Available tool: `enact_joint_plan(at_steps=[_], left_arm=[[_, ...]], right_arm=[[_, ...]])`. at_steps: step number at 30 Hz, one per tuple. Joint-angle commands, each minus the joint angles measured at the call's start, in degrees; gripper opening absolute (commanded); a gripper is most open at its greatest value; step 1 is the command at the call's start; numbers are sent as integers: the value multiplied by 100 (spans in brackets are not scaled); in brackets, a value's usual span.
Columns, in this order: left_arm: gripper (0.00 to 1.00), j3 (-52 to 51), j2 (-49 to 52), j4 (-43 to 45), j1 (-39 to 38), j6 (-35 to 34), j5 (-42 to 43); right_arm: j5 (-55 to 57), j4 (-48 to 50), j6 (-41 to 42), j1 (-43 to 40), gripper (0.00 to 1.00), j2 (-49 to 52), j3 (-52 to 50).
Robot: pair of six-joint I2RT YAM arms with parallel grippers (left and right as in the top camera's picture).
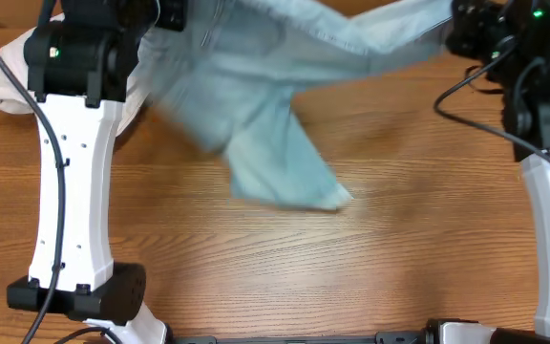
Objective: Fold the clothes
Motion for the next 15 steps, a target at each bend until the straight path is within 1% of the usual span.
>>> enact_joint_plan(at_steps=[1,5,9,13,14,15], left_arm=[[4,1147,-490,262,70,55,240],[4,1746,-507,-549,68,74,365],[5,1843,-531,-1672,68,70,363],[10,1781,-400,-2741,68,90,363],[12,1770,-319,-3038,68,87,361],[13,1770,-262,-3202,68,87,361]], right_arm=[[76,-103,-24,-387,4,-380,938],[-166,-802,-28,-671,4,-461,1333],[-315,-1576,-168,-765,5,-501,1344],[-507,-2612,-332,-732,5,-391,1333],[-629,-3016,-332,-704,5,-319,1329],[-675,-3206,-334,-697,5,-282,1329]])
